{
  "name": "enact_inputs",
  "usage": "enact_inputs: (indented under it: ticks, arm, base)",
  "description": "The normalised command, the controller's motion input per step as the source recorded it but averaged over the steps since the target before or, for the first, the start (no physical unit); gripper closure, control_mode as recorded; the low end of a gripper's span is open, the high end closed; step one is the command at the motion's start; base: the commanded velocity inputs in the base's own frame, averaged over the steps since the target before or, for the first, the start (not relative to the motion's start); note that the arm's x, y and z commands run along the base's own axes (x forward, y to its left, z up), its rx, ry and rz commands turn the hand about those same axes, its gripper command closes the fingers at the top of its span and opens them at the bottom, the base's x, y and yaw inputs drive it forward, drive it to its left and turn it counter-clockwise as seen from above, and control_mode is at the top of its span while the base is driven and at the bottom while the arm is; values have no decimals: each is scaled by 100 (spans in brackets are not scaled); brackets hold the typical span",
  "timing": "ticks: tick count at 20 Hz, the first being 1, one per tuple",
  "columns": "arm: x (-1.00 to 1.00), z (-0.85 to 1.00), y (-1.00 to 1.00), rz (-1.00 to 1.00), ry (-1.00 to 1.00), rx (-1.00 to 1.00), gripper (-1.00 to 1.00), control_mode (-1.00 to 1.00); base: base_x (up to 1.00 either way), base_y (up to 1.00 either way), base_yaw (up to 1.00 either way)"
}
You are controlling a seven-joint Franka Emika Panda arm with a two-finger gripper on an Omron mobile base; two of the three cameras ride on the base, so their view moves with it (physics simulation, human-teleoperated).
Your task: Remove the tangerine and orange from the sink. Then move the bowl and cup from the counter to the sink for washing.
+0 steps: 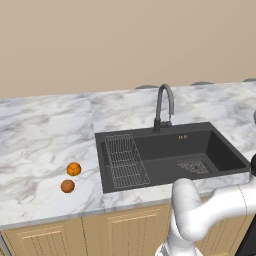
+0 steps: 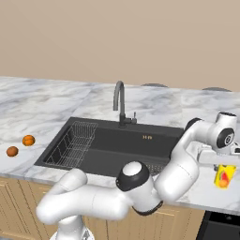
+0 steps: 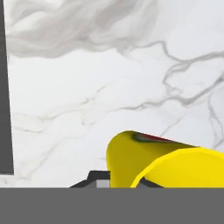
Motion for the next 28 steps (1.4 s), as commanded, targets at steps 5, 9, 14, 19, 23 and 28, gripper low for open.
enact_inputs:
  ticks: [5, 9, 14, 19, 23, 28]
  arm:
    - [-8, 20, 31, 3, 0, 0, 100, -100]
    - [-3, 23, 40, 4, 0, 0, 100, -100]
    - [-8, 12, 47, 5, 0, 0, 100, -100]
    - [0, 3, 52, 6, -6, 0, 100, -100]
    - [0, 4, 54, 5, -16, 0, 100, -100]
    - [2, 3, 52, 4, -15, 0, 100, -100]
  base:
    - [0, 0, 0]
    - [0, 0, 0]
    - [0, 0, 0]
    - [0, 0, 0]
    - [0, 0, 0]
    - [0, 0, 0]
